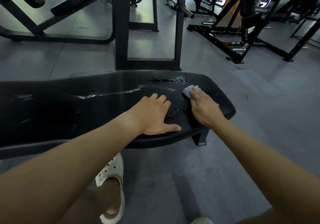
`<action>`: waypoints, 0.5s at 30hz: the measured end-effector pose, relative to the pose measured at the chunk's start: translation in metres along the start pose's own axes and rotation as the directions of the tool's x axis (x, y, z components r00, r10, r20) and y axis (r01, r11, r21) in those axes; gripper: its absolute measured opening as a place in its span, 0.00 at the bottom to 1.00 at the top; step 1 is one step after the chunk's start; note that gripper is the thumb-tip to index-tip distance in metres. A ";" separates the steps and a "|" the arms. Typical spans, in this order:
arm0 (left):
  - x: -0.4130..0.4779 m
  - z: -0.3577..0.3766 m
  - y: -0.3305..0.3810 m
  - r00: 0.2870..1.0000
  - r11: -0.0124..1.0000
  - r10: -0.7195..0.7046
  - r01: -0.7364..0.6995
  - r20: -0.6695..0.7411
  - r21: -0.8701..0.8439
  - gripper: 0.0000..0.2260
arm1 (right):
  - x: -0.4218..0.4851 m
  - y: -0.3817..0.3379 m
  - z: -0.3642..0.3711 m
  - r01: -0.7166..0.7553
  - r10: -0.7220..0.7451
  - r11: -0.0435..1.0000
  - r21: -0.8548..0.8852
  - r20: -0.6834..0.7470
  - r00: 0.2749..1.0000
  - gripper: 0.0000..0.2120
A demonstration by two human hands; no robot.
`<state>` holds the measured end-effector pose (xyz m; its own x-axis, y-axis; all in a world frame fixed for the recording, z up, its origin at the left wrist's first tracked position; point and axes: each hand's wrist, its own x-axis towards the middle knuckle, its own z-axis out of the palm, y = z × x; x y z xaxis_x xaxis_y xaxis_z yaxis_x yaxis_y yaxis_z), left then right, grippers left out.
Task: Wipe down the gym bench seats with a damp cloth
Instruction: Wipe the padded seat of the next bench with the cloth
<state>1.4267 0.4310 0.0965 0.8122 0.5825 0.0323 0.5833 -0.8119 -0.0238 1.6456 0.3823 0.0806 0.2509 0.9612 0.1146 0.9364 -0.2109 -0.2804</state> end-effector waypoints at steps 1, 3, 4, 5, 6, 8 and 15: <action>0.001 -0.001 0.003 1.000 1.000 -0.007 0.007 -0.007 0.012 0.40 | -0.005 -0.008 0.003 0.057 -0.057 0.998 0.003 0.018 0.998 0.25; 0.002 -0.001 0.009 1.000 1.000 -0.016 0.017 -0.014 0.024 0.41 | -0.013 -0.021 0.006 0.143 -0.144 0.989 0.025 0.068 0.987 0.25; 0.003 0.000 0.011 1.000 1.000 -0.020 0.020 -0.018 0.024 0.41 | -0.016 -0.024 0.007 0.185 -0.188 0.982 0.043 0.090 0.978 0.25; 0.004 0.001 0.014 0.999 0.999 -0.024 0.025 -0.023 0.022 0.42 | -0.018 -0.024 0.008 0.224 -0.229 0.973 0.061 0.113 0.967 0.25; 0.004 0.001 0.016 0.999 0.999 -0.030 0.031 -0.025 0.021 0.43 | -0.018 -0.022 0.007 0.252 -0.260 0.965 0.075 0.138 0.956 0.25; 0.006 0.000 0.017 0.999 0.999 -0.042 0.042 -0.005 0.025 0.44 | -0.018 -0.012 0.000 0.262 -0.276 0.959 0.105 0.169 0.946 0.24; 0.003 -0.006 0.023 0.994 0.995 -0.083 0.079 0.076 0.055 0.40 | -0.011 0.051 -0.025 -0.155 0.153 0.988 0.024 0.060 0.986 0.24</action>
<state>1.4422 0.4134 0.1023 0.7595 0.6492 -0.0416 0.6455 -0.7600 -0.0756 1.6966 0.3564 0.0890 0.3761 0.9265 0.0130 0.8801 -0.3528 -0.3176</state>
